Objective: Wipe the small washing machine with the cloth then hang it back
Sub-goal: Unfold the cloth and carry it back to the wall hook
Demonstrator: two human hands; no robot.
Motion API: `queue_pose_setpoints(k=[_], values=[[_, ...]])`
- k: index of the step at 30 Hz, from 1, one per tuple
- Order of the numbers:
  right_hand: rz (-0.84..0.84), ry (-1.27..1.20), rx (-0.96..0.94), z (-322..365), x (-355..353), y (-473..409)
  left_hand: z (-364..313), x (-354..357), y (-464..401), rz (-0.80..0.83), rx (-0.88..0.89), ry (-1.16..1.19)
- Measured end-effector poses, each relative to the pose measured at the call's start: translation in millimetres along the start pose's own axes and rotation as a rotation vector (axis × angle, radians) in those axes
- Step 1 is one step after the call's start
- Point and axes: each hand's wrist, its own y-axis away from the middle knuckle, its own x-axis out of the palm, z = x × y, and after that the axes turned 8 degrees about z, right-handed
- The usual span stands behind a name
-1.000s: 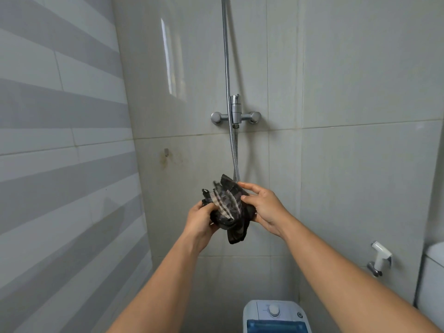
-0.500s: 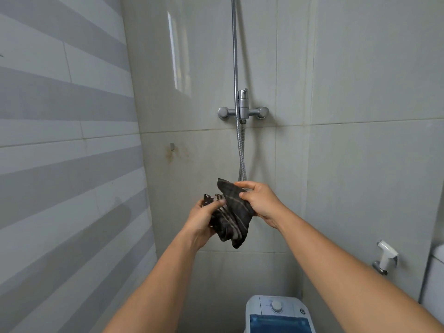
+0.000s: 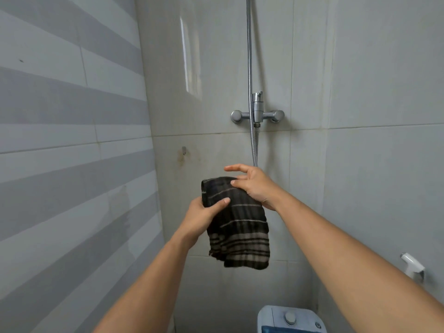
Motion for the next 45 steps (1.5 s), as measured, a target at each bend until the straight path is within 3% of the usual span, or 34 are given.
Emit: queue_pose_setpoints(k=[2, 4, 7, 10, 13, 16, 18, 20, 23, 27, 31, 41, 45], values=[[-0.153, -0.024, -0.021, -9.1, 2.8, -5.6, 2.4, -0.6, -7.7, -0.102, 0.003, 0.085], [-0.266, -0.087, 0.072, -23.3, 4.1, -4.2, 5.9, -1.2, -13.4, -0.201, -0.030, 0.149], [-0.065, -0.289, 0.353, -55.5, 11.4, 3.1, 13.7, -11.2, -18.3, -0.380, -0.094, 0.306], [-0.025, -0.434, 0.276, -73.4, 29.6, -2.5, 22.1, -30.0, -19.9, -0.490, -0.120, 0.498], [-0.061, -0.374, 0.177, -66.9, 41.2, -29.0, 29.6, -54.2, -18.8, -0.567, -0.160, 0.346], [0.117, -0.021, 0.168, -47.0, 44.1, -65.6, 27.7, -82.8, -15.9, -0.717, -0.152, -0.121], [0.309, 0.284, 0.177, -33.2, 48.4, -94.1, 23.8, -100.0, -25.1, -0.621, -0.023, -0.281], [0.391, 0.439, 0.180, -15.8, 49.0, -119.5, 18.8, -111.7, -39.4, -0.391, 0.014, -0.298], [0.441, 0.466, 0.193, 11.5, 44.1, -149.4, 10.6, -122.6, -53.1, -0.194, -0.009, -0.302], [0.448, 0.507, 0.158, 16.6, 35.7, -192.6, 10.4, -147.0, -85.3, -0.143, -0.013, -0.270], [0.336, 0.561, -0.019, -4.1, 29.1, -244.7, 17.2, -177.9, -134.4, -0.154, 0.048, -0.307], [-0.202, 0.772, -0.304, -51.6, 38.8, -341.5, 37.3, -233.8, -250.0, -0.407, 0.423, -1.084], [-0.280, 0.952, -0.379, -59.8, 45.7, -361.4, 51.5, -244.2, -282.7, -0.529, 0.459, -1.153]])
